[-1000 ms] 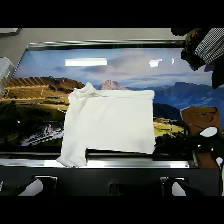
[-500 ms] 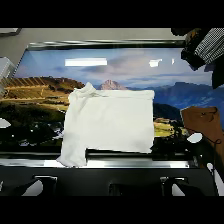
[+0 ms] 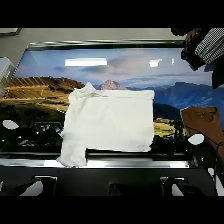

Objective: Fold the clothes and pants, and hang the long-sleeved shirts on hangers.

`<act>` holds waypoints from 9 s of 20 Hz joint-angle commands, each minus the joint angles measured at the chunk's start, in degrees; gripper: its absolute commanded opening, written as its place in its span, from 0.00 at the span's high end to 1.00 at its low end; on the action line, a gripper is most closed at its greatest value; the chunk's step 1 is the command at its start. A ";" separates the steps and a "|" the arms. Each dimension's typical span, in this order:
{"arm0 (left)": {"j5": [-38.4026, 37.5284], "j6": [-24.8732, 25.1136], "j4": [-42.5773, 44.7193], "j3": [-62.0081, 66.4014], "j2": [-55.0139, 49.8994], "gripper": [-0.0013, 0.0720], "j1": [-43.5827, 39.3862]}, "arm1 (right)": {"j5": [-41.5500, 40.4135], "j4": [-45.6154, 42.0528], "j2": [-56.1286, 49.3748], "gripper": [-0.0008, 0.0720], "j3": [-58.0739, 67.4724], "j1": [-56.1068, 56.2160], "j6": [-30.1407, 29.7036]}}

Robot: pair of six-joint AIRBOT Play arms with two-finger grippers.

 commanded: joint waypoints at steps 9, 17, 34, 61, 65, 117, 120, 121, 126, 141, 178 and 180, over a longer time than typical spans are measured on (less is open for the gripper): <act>1.92 0.94 -6.23 2.08 -4.33 0.96 -6.08 | 1.29 11.58 1.27 0.95 0.00 0.07 -4.02; -5.70 -5.49 -1.44 37.92 6.71 0.96 -6.03 | 1.62 30.14 1.49 0.95 35.34 0.07 -16.57; -0.46 -20.96 18.49 66.45 23.58 0.96 -6.08 | -0.09 6.40 11.43 0.95 75.93 0.07 13.22; -7.08 -12.26 11.85 70.71 -38.45 0.51 -12.28 | 0.76 1.64 -45.55 0.40 64.26 1.07 1.86; -13.00 -11.02 9.86 63.14 -27.91 0.37 -6.32 | 17.20 1.42 -36.37 0.40 59.25 -6.69 -5.88; 14.10 3.30 -5.20 2.91 -7.78 0.26 8.35 | -2.32 19.32 0.94 0.95 0.59 2.01 -7.87; 15.56 3.32 -5.62 2.91 -8.90 0.26 7.54 | -1.90 19.34 1.66 0.95 0.59 2.01 -7.74; 15.93 3.32 -5.77 2.91 -9.29 0.27 7.41 | -1.88 19.37 2.01 0.95 0.59 2.01 -7.74; 13.25 4.33 -7.52 3.67 -9.75 0.95 6.40 | -2.12 19.32 4.70 0.95 0.72 2.01 -5.97; -5.64 -17.97 0.11 53.09 18.53 0.96 6.54 | 3.45 5.35 10.97 0.95 58.97 2.01 0.24; 2.49 -11.91 6.73 62.77 -39.50 0.96 -10.67 | -0.57 -15.37 -48.68 0.95 74.79 2.08 6.34; -2.86 -11.93 7.50 62.88 -39.52 0.96 -10.47 | 5.07 -16.46 -48.81 0.95 74.79 2.08 6.97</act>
